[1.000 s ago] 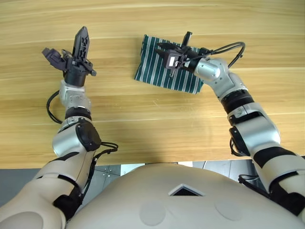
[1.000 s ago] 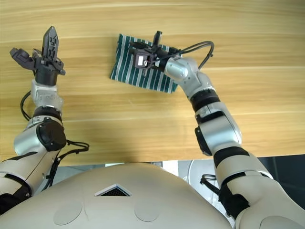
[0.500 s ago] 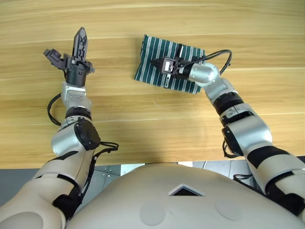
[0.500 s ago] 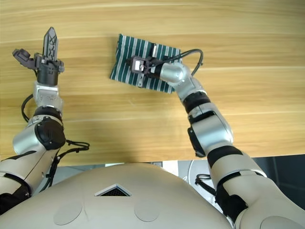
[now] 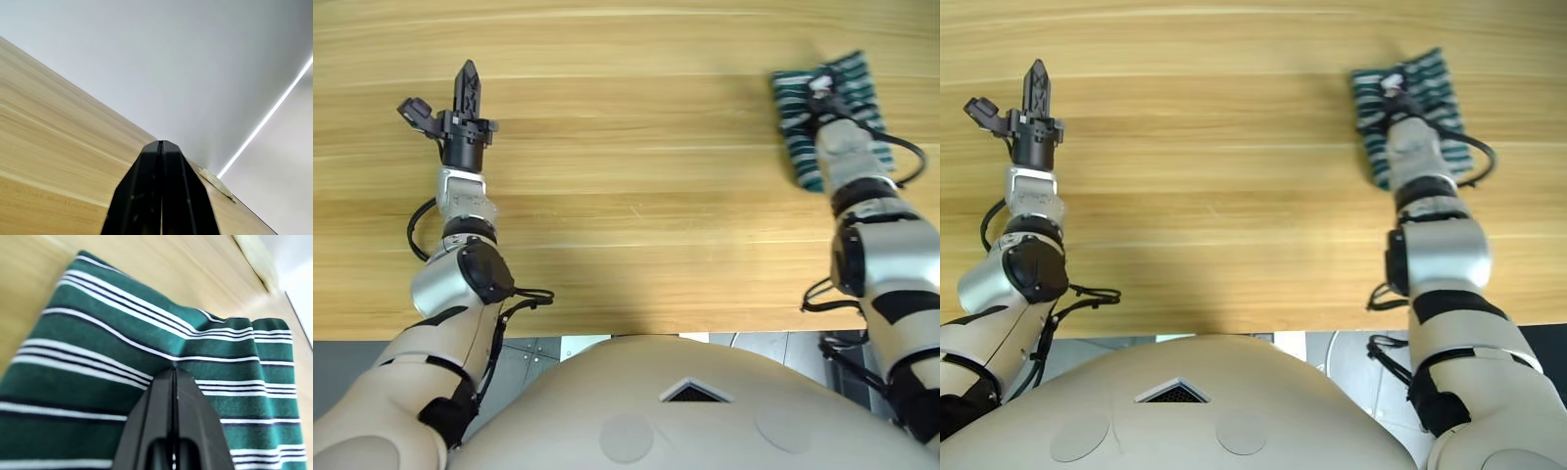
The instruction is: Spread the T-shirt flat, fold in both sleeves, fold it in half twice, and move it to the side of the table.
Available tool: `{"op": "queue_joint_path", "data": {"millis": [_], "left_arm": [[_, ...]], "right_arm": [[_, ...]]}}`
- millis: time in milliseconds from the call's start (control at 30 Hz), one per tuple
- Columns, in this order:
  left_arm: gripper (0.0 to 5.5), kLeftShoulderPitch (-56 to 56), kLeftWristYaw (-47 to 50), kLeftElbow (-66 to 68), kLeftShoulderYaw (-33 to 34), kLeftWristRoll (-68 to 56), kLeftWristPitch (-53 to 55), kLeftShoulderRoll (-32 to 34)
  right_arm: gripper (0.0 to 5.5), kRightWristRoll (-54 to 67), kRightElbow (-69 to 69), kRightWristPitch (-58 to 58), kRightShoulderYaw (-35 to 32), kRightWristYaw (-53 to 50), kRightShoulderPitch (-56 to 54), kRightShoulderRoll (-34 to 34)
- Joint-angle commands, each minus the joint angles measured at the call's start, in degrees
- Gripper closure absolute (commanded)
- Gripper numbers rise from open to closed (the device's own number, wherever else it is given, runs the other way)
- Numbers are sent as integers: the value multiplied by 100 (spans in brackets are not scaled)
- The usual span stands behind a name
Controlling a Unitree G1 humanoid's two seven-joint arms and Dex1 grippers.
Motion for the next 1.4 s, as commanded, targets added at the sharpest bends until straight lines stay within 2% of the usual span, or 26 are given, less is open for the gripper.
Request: {"op": "queue_joint_path", "data": {"millis": [33,267,367,567,633,700,767,867,900,967,1033,1200,1400], "left_arm": [[550,-70,213,81,22,93,2,72],[550,-43,327,123,49,153,-2,119],[550,-25,357,128,8,220,-56,120],[550,15,803,237,-40,398,-50,127],[550,-17,1341,349,-67,531,21,180],[550,-48,2053,462,-108,700,98,259],[550,-37,2914,550,-328,1091,68,323],[550,-11,3620,599,-673,1601,30,332],[550,-6,3706,604,-748,1708,15,330],[550,23,3902,611,-928,1944,-35,348],[550,59,4146,615,-1139,2208,-137,367],[550,74,4818,629,-1382,2661,-274,420],[550,35,5562,654,-1686,3183,-358,458]], "right_arm": [[547,120,224,393,-370,-172,574,-329],[547,201,151,151,-793,-161,544,-573],[547,125,9,-392,-825,-580,278,-603],[547,-816,-979,-1920,-164,-2721,-42,-454],[547,-1296,-1435,-2058,166,-3452,22,-246],[547,-1663,-1640,-2273,542,-3884,58,238],[547,-1077,-1072,-2680,383,-2871,-4,1036],[547,1773,-437,-2029,-1714,962,-49,2047],[547,2373,-352,-1720,-2218,1761,-32,2153],[547,2780,-270,-1421,-2537,2497,-50,2177],[547,2853,-176,-1230,-2633,2504,-107,2131],[547,2549,40,-1000,-2616,1652,-84,1906],[547,1381,103,-1028,-1869,228,28,1709]]}}
